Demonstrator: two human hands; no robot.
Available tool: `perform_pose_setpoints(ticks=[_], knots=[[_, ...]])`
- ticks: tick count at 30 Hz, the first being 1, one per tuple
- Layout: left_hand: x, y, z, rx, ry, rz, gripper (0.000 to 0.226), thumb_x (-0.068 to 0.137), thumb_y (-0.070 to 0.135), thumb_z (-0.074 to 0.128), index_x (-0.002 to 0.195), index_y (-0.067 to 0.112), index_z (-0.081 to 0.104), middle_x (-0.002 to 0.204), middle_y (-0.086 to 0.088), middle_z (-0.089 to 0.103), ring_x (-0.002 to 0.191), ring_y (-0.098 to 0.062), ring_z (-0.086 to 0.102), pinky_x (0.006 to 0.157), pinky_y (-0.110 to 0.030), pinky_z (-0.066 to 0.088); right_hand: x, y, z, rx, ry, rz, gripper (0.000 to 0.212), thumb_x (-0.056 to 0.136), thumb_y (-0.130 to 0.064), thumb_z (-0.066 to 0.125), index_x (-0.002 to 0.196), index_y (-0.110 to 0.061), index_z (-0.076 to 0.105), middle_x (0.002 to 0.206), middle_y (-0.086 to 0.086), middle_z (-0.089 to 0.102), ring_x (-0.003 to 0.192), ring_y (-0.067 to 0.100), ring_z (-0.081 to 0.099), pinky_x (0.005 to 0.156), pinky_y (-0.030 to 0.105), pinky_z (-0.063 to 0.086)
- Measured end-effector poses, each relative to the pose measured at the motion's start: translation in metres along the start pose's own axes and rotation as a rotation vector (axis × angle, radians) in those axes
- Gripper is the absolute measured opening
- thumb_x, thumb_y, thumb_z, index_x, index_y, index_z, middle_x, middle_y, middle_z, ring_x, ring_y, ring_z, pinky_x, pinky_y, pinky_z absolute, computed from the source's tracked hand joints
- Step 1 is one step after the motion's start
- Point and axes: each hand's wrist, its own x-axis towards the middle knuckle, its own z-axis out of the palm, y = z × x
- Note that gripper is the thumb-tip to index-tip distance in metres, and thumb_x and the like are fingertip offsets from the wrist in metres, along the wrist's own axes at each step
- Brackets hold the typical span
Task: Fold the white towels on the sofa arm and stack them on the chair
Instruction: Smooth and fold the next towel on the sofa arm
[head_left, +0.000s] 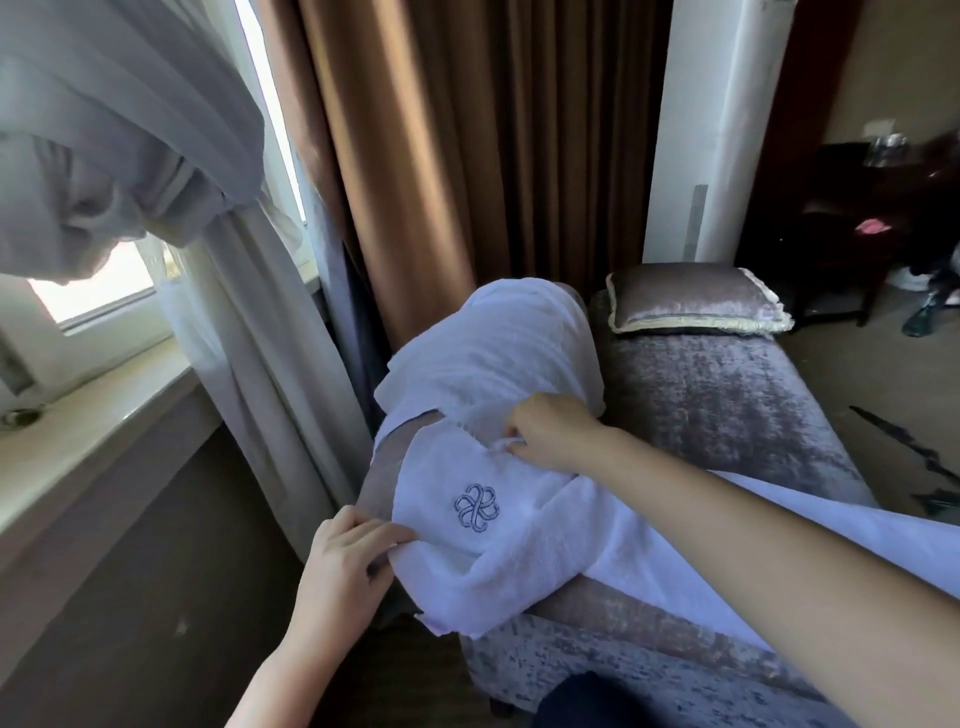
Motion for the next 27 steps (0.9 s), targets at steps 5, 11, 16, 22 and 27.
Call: perform_pose_setpoints(ticks=[5, 11, 16, 22, 27], knots=[[-0.001, -0.002, 0.004, -0.006, -0.019, -0.027, 0.031, 0.066, 0.006, 0.068, 0.087, 0.028, 0.069, 0.079, 0.024, 0.064, 0.076, -0.006, 0.041, 0.070, -0.024, 0.034, 0.031, 0.014, -0.017, 0.242, 0.236, 0.129, 0.023, 0.095, -0.022, 0.048, 0.108, -0.009, 0.063, 0.096, 0.011, 0.068, 0.091, 0.029, 0.063, 0.062, 0.029, 0.040], [0.003, -0.003, 0.003, -0.038, -0.022, -0.027, 0.018, 0.077, 0.023, 0.055, 0.089, 0.029, 0.068, 0.074, 0.022, 0.064, 0.076, -0.005, 0.041, 0.071, -0.024, 0.035, 0.015, 0.011, -0.023, 0.352, 0.301, 0.045, 0.053, 0.100, -0.021, 0.046, 0.150, -0.021, 0.027, 0.117, 0.008, 0.063, 0.098, 0.027, 0.060, 0.082, 0.039, 0.049], [0.007, 0.004, 0.001, -0.093, -0.031, -0.084, 0.017, 0.077, 0.023, 0.056, 0.087, 0.032, 0.066, 0.078, 0.020, 0.065, 0.073, -0.002, 0.050, 0.069, -0.022, 0.040, -0.074, 0.010, 0.012, 0.280, 0.679, -0.239, 0.021, 0.091, -0.017, 0.053, 0.107, -0.012, 0.064, 0.102, -0.001, 0.067, 0.092, 0.019, 0.058, 0.083, 0.023, 0.035], [0.015, 0.015, -0.005, -0.334, -0.055, -0.373, 0.059, 0.073, -0.015, 0.066, 0.076, 0.044, 0.070, 0.083, 0.024, 0.070, 0.071, -0.002, 0.066, 0.064, -0.018, 0.051, -0.160, 0.011, 0.071, -0.119, 0.667, -0.540, 0.029, 0.089, -0.031, 0.063, 0.111, -0.014, 0.056, 0.108, 0.002, 0.063, 0.093, 0.021, 0.056, 0.084, 0.030, 0.043], [0.020, 0.024, -0.011, -0.418, -0.037, -0.441, 0.050, 0.076, -0.012, 0.066, 0.085, 0.037, 0.069, 0.083, 0.017, 0.072, 0.078, -0.003, 0.067, 0.068, -0.012, 0.049, -0.149, 0.003, 0.073, -0.226, 0.804, -0.393, 0.016, 0.083, -0.004, 0.066, 0.094, -0.016, 0.068, 0.078, -0.002, 0.059, 0.070, 0.019, 0.053, 0.076, 0.031, 0.039]])
